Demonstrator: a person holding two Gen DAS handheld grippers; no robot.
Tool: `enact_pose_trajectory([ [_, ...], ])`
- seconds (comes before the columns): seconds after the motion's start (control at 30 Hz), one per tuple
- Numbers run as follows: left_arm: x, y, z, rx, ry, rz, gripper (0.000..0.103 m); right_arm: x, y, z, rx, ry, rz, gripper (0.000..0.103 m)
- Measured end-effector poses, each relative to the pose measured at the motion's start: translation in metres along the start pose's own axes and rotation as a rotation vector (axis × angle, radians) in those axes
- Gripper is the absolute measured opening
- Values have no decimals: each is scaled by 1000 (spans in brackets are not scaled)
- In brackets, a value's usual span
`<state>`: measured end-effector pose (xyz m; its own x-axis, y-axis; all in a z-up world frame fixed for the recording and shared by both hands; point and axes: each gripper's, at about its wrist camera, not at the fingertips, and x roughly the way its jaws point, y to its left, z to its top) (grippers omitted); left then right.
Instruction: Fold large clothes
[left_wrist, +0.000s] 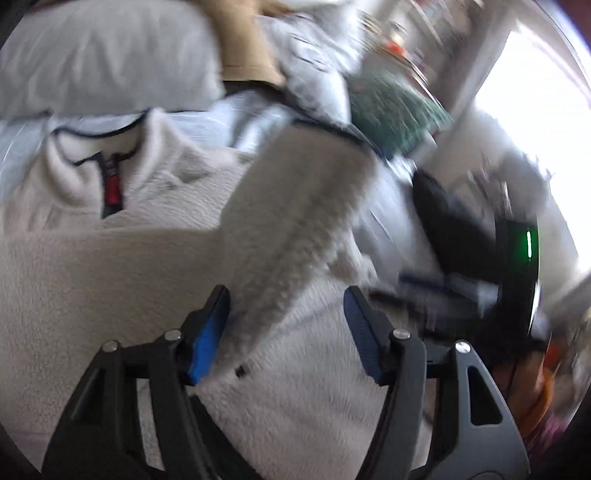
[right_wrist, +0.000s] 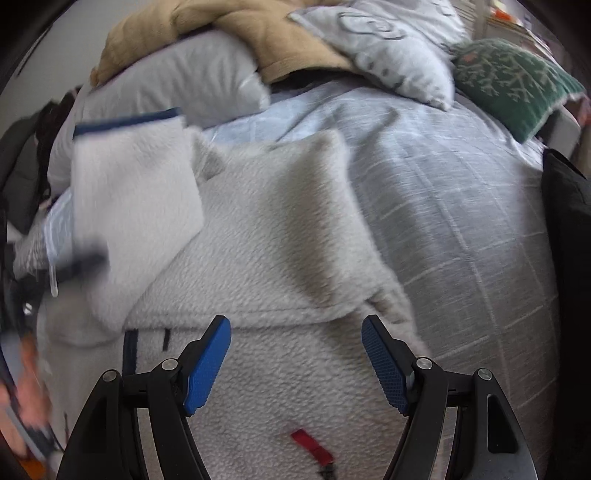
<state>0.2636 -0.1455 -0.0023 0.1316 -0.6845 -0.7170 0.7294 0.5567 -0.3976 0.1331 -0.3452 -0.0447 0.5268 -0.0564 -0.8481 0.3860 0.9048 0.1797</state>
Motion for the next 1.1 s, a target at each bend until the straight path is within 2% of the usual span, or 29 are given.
enact_pose_trajectory([
  [0.1, -6, 0, -15, 46, 13, 48, 71, -10, -25, 5, 83, -41, 10, 75],
  [0.2, -14, 20, -28, 32, 14, 135, 72, -16, -57, 9, 213, -67, 85, 75],
  [0.33, -38, 75, -38, -70, -14, 270, 72, -18, -88, 10, 371, -92, 269, 73],
  [0.47, -66, 132, -46, -219, -91, 384, 72, -6, -78, 17, 378, -83, 454, 68],
  [0.53, -82, 160, -53, -286, -145, 435, 72, 2, -69, 19, 365, -66, 477, 68],
  [0.6, -89, 181, -60, -332, -174, 482, 72, 17, -58, 20, 350, -34, 472, 68],
  [0.67, -93, 205, -69, -384, -179, 531, 72, 37, -48, 18, 341, 25, 421, 67],
  [0.7, -94, 214, -72, -407, -178, 534, 71, 44, -44, 17, 336, 44, 398, 62],
  [0.77, -98, 226, -80, -441, -190, 506, 71, 56, -34, 15, 315, 67, 335, 48],
  [0.83, -100, 225, -80, -436, -200, 508, 71, 59, -15, 14, 255, 82, 279, 12],
  [0.87, -100, 221, -76, -413, -207, 522, 71, 55, -6, 16, 206, 72, 250, 12],
  [0.93, -101, 210, -66, -348, -247, 545, 71, 30, 17, 25, 75, -25, 157, 11],
  [0.97, -101, 205, -62, -327, -263, 551, 72, 11, 29, 32, 11, -92, 140, 11],
  [1.1, -92, 208, -57, -313, -289, 590, 72, -39, 51, 51, -140, -286, 146, 11],
])
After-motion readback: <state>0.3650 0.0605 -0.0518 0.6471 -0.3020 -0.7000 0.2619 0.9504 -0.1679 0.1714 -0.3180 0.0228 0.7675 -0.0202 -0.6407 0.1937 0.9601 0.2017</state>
